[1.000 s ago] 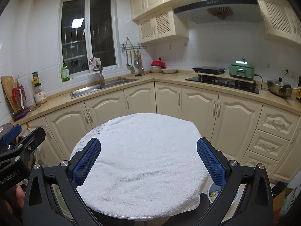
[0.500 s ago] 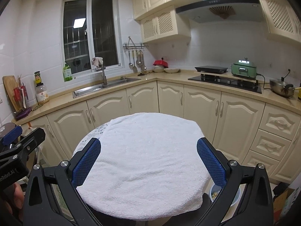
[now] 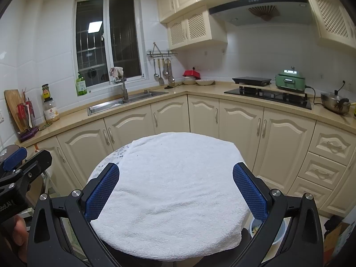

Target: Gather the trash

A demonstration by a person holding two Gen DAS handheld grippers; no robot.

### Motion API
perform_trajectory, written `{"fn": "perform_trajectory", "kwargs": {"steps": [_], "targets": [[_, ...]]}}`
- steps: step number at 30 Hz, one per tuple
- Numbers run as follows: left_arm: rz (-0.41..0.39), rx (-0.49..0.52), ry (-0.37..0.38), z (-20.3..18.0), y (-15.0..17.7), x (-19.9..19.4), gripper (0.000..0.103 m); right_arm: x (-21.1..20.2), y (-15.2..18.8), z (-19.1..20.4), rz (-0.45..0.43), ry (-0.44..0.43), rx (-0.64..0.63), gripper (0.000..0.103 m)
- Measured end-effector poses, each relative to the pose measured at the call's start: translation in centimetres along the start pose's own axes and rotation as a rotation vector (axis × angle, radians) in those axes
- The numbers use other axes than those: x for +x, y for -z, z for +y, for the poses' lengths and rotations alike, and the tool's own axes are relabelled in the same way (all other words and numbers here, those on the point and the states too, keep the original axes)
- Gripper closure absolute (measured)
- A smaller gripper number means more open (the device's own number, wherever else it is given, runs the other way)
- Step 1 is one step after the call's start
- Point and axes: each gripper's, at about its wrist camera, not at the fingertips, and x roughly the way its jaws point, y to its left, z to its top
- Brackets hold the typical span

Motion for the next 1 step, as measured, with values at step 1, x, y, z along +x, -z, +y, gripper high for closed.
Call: {"fn": "perform_trajectory", "kwargs": {"steps": [1], "targets": [[0.001,0.001,0.002,-0.03,0.24,-0.02,0.001,0.04,0.02,-0.08,0.000,-0.001,0.001,0.000]]}}
